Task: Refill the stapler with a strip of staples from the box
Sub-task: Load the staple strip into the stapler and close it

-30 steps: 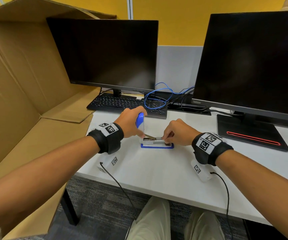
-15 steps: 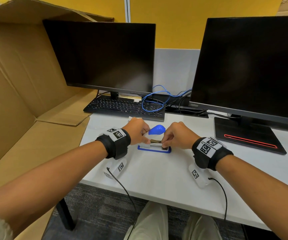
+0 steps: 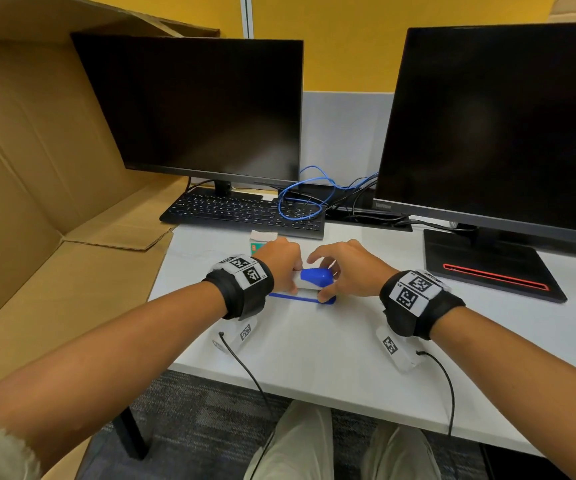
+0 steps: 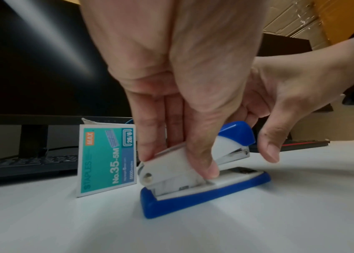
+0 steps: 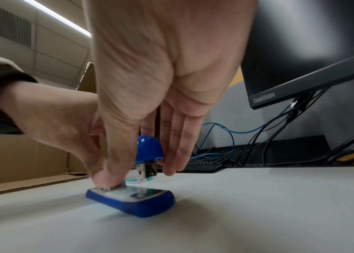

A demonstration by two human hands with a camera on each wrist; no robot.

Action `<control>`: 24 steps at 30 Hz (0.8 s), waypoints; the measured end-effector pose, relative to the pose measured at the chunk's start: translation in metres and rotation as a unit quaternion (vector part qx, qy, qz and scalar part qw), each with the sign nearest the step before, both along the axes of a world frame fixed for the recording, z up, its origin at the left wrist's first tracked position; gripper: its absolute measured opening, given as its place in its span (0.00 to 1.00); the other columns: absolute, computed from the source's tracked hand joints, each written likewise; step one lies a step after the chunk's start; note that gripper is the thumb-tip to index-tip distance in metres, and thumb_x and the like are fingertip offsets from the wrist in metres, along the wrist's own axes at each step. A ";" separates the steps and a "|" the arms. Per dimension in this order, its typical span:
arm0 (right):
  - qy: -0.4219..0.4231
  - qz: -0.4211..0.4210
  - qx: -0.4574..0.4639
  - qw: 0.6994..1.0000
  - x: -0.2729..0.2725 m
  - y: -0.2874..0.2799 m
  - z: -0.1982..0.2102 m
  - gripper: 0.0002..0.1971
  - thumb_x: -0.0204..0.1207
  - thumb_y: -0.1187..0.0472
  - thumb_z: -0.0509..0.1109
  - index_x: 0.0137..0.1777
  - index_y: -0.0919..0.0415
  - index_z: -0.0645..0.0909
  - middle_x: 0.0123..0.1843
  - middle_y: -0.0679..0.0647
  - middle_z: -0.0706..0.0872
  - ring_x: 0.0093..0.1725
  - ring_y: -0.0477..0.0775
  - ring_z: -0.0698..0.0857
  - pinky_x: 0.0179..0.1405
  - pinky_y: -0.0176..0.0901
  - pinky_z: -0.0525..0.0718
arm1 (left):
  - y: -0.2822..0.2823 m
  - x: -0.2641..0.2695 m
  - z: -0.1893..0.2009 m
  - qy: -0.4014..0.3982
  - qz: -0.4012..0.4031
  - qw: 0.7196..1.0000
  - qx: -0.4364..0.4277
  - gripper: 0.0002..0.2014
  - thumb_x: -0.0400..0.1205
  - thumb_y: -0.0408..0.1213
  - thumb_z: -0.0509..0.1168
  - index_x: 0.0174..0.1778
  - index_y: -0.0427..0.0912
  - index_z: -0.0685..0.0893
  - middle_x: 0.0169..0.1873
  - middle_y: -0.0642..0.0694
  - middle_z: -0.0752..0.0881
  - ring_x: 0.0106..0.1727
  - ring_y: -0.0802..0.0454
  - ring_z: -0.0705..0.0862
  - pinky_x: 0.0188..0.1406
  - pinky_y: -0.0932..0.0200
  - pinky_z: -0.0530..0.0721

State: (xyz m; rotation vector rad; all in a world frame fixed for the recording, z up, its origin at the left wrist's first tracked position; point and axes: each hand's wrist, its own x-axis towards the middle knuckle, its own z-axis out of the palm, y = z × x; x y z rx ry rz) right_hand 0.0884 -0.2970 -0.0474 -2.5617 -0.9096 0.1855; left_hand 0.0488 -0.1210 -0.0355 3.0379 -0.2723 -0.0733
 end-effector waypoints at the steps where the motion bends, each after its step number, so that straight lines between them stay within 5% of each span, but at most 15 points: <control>1: -0.011 0.011 -0.001 1.000 -0.002 0.001 0.002 0.31 0.63 0.50 0.84 0.67 0.46 0.81 0.57 0.52 0.88 0.49 0.48 0.84 0.57 0.46 0.87 | -0.001 0.001 -0.001 -0.003 0.002 1.000 0.003 0.18 0.71 0.45 0.77 0.55 0.42 0.90 0.47 0.42 0.86 0.61 0.42 0.79 0.44 0.54 0.74; 6: -0.085 0.059 -0.006 0.995 -0.012 0.005 0.012 0.16 0.75 0.56 0.76 0.62 0.56 0.89 0.58 0.53 0.92 0.50 0.53 0.88 0.58 0.46 0.87 | -0.003 0.002 -0.002 -0.007 0.008 1.000 0.014 0.19 0.73 0.46 0.76 0.56 0.41 0.89 0.51 0.40 0.86 0.62 0.42 0.77 0.46 0.55 0.75; 10: -0.094 0.060 -0.008 0.994 -0.012 0.007 0.014 0.13 0.74 0.58 0.77 0.58 0.57 0.91 0.53 0.52 0.94 0.43 0.49 0.85 0.56 0.47 0.87 | 0.000 0.000 0.000 0.002 -0.013 1.000 0.025 0.20 0.73 0.47 0.75 0.58 0.40 0.89 0.50 0.40 0.87 0.61 0.42 0.78 0.47 0.53 0.77; 14: -0.089 0.060 -0.017 0.994 -0.010 0.008 0.017 0.14 0.74 0.58 0.77 0.59 0.58 0.91 0.55 0.52 0.93 0.43 0.45 0.82 0.57 0.46 0.87 | 0.015 -0.001 0.014 0.038 -0.016 0.999 -0.029 0.28 0.68 0.46 0.80 0.63 0.41 0.87 0.52 0.44 0.91 0.55 0.46 0.86 0.58 0.50 0.85; 19: -0.070 0.049 -0.034 0.996 -0.011 0.009 0.019 0.16 0.75 0.56 0.77 0.62 0.58 0.89 0.60 0.54 0.91 0.54 0.52 0.86 0.59 0.44 0.86 | 0.035 0.010 0.034 -0.114 0.006 0.989 -0.095 0.15 0.76 0.26 0.71 0.59 0.39 0.88 0.51 0.42 0.91 0.50 0.49 0.90 0.59 0.57 0.86; 24: -0.061 0.043 -0.035 0.997 -0.011 0.009 0.019 0.17 0.75 0.56 0.76 0.64 0.58 0.88 0.63 0.55 0.90 0.56 0.53 0.86 0.59 0.44 0.86 | 0.051 0.022 0.029 -0.150 0.074 0.982 -0.084 0.18 0.77 0.34 0.72 0.63 0.44 0.81 0.63 0.44 0.84 0.62 0.44 0.82 0.61 0.49 0.85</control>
